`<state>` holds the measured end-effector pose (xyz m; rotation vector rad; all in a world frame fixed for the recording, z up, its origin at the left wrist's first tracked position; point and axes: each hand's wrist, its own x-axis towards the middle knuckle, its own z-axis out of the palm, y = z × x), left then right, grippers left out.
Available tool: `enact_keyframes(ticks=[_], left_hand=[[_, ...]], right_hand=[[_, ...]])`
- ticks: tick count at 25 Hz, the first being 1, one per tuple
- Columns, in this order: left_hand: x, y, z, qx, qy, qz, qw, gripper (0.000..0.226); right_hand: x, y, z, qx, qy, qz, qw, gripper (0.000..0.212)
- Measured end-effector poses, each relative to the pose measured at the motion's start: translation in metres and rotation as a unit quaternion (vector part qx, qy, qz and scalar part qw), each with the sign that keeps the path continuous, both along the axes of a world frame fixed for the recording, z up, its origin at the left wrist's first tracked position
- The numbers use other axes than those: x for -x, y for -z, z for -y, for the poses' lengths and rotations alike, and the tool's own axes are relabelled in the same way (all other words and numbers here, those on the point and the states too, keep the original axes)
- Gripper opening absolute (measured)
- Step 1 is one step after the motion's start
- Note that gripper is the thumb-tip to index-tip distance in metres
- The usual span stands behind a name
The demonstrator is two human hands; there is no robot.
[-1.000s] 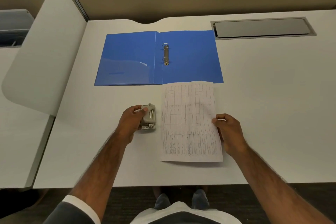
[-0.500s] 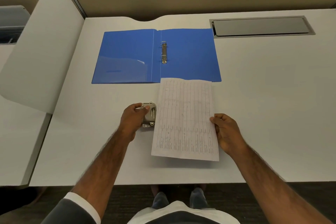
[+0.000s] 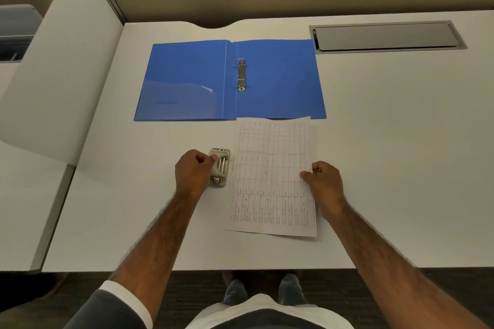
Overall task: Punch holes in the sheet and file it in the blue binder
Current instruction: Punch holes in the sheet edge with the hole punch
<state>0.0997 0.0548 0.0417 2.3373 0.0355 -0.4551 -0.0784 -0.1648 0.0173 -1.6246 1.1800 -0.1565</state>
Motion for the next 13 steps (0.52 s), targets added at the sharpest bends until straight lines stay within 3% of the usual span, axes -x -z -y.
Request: enact_keyframes(ticks=[4, 9, 13], left_hand=[[-0.001, -0.001, -0.003, -0.02, 0.029, 0.006, 0.999, 0.026], [-0.003, 0.001, -0.006, 0.004, 0.044, -0.005, 0.999, 0.028], [-0.004, 0.002, -0.006, 0.033, 0.046, -0.016, 0.998, 0.026]], right_hand=[[0.002, -0.005, 0.002, 0.048, -0.035, 0.009, 0.998, 0.005], [0.013, -0.006, 0.003, -0.094, 0.023, 0.078, 0.992, 0.009], [0.012, -0.004, 0.001, -0.118, 0.029, 0.081, 0.989, 0.01]])
